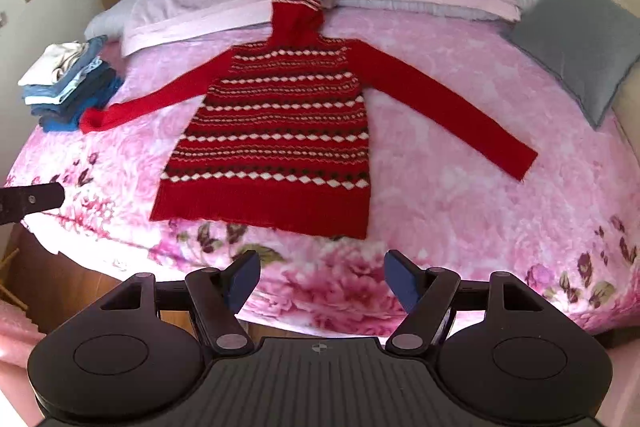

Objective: Fold clothes
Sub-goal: 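Open both grippers and pull both tools back from the flat sweater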

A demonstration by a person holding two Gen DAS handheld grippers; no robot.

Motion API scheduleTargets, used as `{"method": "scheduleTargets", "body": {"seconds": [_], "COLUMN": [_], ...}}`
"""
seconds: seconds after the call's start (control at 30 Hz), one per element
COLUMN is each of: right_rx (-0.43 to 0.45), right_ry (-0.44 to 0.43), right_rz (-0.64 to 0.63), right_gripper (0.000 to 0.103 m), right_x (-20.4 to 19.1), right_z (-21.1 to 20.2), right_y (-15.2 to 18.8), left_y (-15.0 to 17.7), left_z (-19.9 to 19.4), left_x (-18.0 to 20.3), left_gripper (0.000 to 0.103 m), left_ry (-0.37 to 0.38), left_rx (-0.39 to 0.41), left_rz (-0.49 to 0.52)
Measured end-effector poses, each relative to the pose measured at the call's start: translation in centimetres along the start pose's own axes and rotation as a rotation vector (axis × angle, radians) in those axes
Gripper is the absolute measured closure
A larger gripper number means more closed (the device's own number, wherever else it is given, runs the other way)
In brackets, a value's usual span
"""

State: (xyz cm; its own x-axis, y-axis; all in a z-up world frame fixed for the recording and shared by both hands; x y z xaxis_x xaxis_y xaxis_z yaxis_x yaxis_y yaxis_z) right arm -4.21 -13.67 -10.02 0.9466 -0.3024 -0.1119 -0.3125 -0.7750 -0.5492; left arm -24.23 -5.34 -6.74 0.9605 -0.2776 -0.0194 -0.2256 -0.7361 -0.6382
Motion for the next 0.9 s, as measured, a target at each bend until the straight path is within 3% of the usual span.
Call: {"method": "scheduleTargets", "body": {"seconds": [0.13, 0.9], "right_rx": [0.019, -0.056], "right_ry": [0.006, 0.02], "right_rz": [-0.025, 0.028], "right_gripper": [0.031, 0.031], "right_x": [-0.7, 0.2], "right_z": [-0.7, -1.7], "right_y": [-0.1, 2.0], "left_y": [-0.4, 1.1], "left_z": [-1.1, -2.3], "left_x": [-0.4, 0.3], "left_gripper": [0.042, 0.04], "left_ry": [0.004, -0.011], "left_rx": [0.025, 0.008], "left_rz": [-0.008, 0.02]}}
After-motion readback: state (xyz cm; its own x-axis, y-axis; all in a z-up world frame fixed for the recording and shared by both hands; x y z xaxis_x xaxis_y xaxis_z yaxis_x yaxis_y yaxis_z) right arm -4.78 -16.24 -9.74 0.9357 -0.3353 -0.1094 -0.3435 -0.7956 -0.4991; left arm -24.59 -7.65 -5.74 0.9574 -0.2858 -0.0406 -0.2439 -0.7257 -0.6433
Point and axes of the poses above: each gripper's, at about its wrist camera, not at the fingertips, and z roughly the way its jaws point, x to its right, y to its underside, the point moved 7 cm from there along z, roughly the way its jaws point, and after that the axes turned 2 degrees about x, right-handed, at the moved point
